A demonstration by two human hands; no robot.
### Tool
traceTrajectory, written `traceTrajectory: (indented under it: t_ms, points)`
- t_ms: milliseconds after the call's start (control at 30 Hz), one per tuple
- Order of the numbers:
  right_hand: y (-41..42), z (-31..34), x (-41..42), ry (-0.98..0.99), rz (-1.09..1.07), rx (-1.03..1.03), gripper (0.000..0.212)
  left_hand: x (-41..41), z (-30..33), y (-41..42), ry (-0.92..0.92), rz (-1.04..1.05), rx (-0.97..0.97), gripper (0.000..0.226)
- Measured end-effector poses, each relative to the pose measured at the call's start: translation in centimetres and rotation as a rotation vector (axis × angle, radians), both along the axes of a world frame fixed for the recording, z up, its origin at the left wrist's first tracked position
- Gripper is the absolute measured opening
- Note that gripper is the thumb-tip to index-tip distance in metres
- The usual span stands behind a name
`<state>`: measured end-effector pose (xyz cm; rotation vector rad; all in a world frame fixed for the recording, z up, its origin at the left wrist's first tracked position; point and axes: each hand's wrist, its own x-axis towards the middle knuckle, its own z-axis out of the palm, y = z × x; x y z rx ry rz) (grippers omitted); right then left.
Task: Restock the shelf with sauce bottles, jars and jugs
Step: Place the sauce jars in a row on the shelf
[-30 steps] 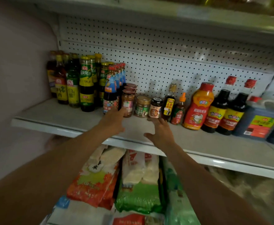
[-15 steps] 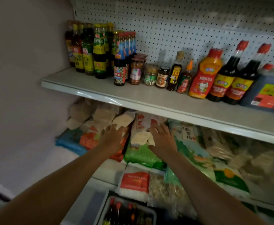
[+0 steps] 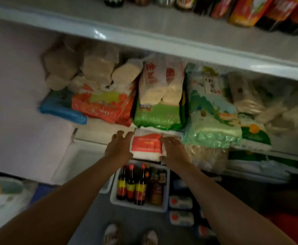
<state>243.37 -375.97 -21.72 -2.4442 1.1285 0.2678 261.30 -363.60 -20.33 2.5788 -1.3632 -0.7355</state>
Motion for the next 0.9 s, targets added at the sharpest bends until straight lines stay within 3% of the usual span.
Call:
traceTrajectory:
  t_ms: [567, 800, 900]
  points:
    - [4.4, -28.0, -5.2, 0.122, -0.269, 0.351, 0.064, -1.8, -27.3, 4.0, 0.237, 0.084, 0.232, 0.077]
    - [5.8, -41.2, -7.9, 0.075, -0.509, 0.492, 0.048, -5.6, -40.4, 5.1, 0.417, 0.085, 0.185, 0.049]
    - [5.4, -45.6, -8.7, 0.036, -0.629, 0.532, 0.046, -7.7, -44.4, 3.9, 0.499, 0.106, 0.156, 0.049]
